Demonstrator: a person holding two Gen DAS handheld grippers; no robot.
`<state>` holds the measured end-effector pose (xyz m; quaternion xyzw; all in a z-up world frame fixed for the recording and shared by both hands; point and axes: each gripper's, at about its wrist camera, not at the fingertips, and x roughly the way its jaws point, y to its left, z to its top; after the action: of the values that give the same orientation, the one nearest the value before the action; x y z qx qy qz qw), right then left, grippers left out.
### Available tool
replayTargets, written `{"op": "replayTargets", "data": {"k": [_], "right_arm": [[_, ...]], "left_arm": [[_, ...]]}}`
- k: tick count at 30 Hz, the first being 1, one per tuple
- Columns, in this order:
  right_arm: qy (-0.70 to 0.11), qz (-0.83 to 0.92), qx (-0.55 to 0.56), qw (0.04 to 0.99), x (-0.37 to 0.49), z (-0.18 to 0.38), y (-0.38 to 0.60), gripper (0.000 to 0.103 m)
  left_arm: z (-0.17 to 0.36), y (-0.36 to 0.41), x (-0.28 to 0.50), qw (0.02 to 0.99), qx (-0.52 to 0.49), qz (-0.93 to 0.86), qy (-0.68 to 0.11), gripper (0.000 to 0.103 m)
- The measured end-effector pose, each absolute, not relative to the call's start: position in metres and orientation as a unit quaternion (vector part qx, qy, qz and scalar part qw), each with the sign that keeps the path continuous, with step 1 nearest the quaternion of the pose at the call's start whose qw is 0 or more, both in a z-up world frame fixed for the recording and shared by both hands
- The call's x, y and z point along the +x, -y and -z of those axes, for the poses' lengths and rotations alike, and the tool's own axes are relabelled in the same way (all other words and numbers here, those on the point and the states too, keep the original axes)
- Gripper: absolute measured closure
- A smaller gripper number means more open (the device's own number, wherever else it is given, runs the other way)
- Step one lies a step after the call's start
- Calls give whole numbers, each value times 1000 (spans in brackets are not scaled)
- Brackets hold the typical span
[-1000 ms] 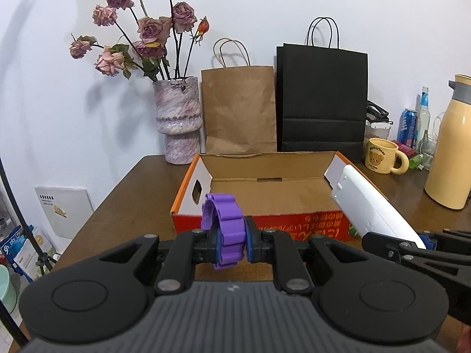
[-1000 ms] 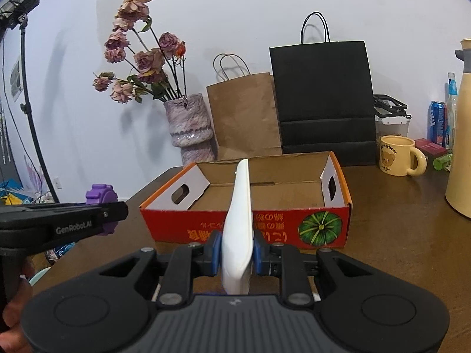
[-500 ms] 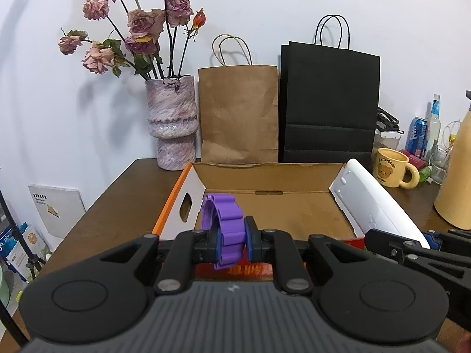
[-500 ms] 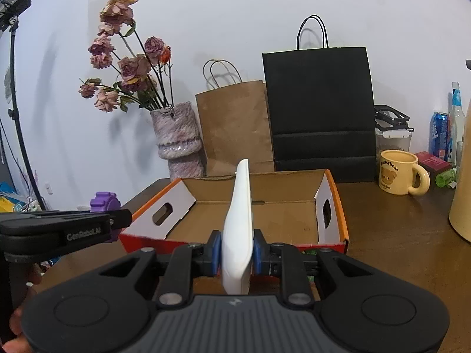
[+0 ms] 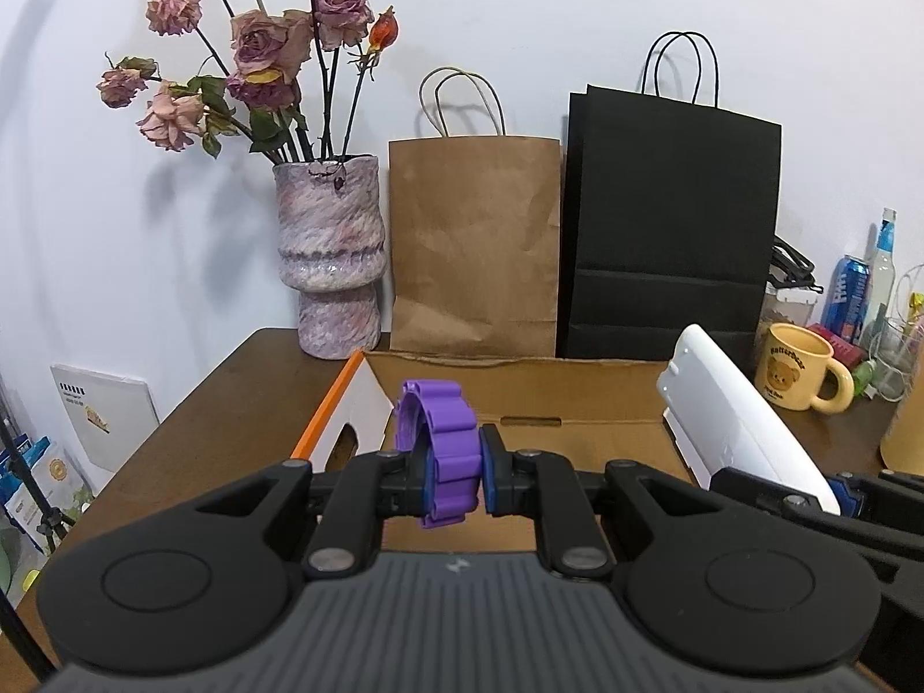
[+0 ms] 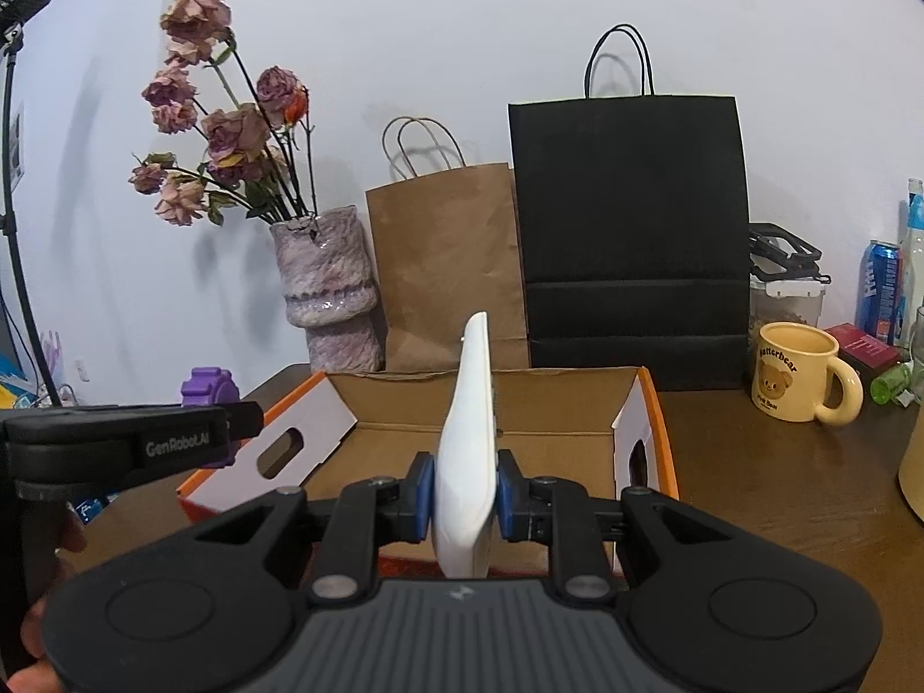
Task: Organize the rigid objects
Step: 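Carry the purple cap and white remote over the red box with both grippers, then open both grippers to drop the purple cap and remote into the box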
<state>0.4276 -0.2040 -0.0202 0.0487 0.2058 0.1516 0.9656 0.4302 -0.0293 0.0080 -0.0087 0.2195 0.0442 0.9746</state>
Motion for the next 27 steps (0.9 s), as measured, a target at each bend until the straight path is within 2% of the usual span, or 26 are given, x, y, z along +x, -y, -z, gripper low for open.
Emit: {"op": "replayTargets", "data": {"k": [27], "right_arm": [[-259,-145,25,955,508,46,195,82]], "left_arm": [[23,21,510,959,-6,-76,-272,87]]}}
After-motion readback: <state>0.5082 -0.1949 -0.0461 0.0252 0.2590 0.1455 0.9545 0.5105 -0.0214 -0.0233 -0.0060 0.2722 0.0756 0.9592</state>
